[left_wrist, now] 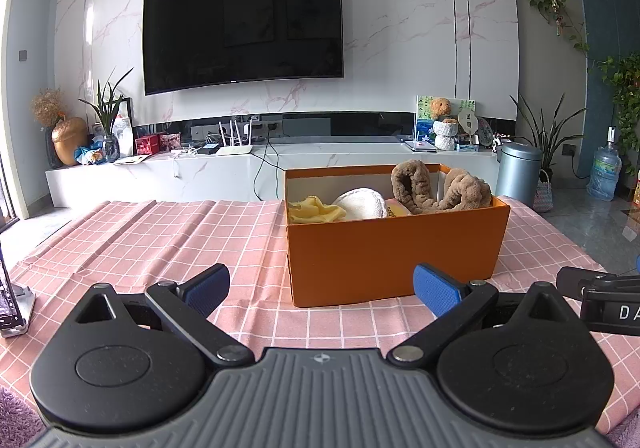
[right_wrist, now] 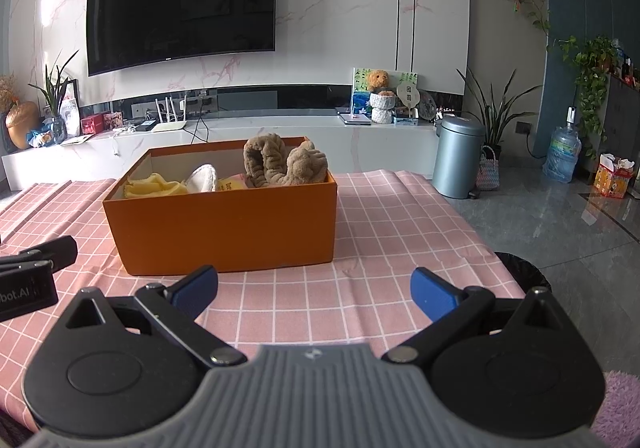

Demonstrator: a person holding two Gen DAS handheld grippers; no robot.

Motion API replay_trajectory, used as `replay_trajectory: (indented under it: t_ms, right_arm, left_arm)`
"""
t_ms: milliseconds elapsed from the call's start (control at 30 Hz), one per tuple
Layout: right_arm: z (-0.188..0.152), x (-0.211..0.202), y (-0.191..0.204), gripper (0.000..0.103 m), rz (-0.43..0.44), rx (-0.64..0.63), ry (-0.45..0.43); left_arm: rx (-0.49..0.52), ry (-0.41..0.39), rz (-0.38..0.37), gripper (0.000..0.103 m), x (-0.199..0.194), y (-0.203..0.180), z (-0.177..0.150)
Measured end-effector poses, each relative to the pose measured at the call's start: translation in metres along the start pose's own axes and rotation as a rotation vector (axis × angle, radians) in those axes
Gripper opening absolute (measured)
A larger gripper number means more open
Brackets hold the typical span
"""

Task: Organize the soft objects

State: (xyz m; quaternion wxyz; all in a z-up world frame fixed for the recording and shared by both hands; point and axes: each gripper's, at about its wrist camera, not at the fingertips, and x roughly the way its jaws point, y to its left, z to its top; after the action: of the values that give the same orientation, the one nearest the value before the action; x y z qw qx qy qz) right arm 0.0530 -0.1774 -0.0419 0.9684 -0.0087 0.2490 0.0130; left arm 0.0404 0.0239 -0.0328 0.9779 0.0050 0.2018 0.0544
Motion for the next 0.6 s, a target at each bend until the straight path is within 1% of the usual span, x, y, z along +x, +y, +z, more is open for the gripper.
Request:
replay_trajectory:
  t_ms: [600]
  right_arm:
    - [0.0004,0.0015,0.0028,0.101,0.000,0.000,0.004]
  left_arm:
    - [0.001,0.002,0.000,0.103,0.0000,0.0009,-0.0001]
